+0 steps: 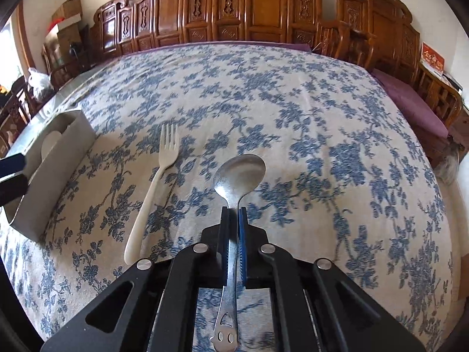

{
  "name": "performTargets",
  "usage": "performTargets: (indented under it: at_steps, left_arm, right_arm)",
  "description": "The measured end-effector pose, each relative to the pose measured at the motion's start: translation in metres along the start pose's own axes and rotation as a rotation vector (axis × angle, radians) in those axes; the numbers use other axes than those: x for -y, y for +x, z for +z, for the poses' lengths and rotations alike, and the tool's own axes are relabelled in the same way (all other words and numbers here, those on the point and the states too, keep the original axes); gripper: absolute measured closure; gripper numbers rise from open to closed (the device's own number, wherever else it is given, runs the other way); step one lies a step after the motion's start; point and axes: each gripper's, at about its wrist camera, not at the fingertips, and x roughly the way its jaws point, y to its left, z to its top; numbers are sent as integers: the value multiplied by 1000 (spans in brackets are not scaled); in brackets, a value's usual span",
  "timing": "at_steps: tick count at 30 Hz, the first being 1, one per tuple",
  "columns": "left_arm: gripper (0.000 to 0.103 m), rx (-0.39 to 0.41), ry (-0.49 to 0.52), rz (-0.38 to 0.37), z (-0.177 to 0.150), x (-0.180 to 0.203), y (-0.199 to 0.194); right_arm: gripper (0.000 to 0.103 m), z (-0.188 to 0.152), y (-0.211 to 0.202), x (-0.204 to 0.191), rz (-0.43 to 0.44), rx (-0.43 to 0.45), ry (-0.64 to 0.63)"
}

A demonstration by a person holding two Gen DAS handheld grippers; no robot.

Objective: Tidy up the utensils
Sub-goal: 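Grasp the white plastic fork with the left tool while the right tool holds the spoon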

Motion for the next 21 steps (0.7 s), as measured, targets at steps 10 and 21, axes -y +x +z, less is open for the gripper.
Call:
performTargets:
  at_steps: [10,21]
  left_arm:
    - [57,-40,15,-52,28,31,51]
    - [72,-119,5,-91,36,51,102]
  right_arm:
    - [96,-2,1,14,21,-4,39]
    - [96,1,-3,25,49,11,77]
